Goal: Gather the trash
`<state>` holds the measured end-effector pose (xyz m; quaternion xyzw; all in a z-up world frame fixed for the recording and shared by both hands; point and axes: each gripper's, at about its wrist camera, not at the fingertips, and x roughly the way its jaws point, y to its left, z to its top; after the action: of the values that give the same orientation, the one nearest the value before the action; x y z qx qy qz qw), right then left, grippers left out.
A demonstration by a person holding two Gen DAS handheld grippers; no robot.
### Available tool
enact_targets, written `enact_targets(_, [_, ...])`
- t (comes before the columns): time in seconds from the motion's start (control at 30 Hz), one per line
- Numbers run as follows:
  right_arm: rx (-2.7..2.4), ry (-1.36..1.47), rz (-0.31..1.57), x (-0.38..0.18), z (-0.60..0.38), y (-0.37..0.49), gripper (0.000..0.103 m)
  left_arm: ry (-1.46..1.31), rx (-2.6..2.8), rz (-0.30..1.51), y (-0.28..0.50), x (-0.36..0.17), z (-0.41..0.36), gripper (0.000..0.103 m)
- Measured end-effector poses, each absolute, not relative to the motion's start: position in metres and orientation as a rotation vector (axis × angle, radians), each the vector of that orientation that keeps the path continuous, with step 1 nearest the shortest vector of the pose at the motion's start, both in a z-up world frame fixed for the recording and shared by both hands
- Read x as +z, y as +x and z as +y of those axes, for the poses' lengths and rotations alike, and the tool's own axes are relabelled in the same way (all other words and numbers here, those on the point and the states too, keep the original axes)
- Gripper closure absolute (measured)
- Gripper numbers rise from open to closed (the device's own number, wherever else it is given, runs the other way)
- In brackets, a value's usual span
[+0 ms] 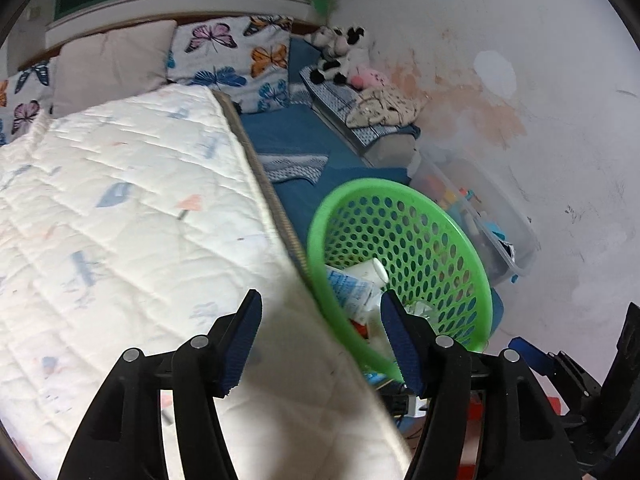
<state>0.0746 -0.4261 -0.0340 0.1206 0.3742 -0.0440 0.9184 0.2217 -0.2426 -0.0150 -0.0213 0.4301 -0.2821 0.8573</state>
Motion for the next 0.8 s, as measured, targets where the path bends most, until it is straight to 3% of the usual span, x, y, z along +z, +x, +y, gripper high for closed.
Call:
enact_targets(0.27, [-0.08,0.217,0.756,-0.027,-0.394,0.061,0.023,-0.03,-0.538,0.832,0.194,-0.001,-0.198,0.035])
enact_targets(0.37, [-0.073,0.201,0.751,-0.024,-0.38,0.054,0.023,-0.04,-0.521,0.813,0.185,0.001,-0.182,0.025])
enact_targets(0.8, [-0.06,0.129,0.735,-0.016,-0.335,0.036,0.02,-0.009,-0.459,0.741,0.144,0.013,-0.122,0.014])
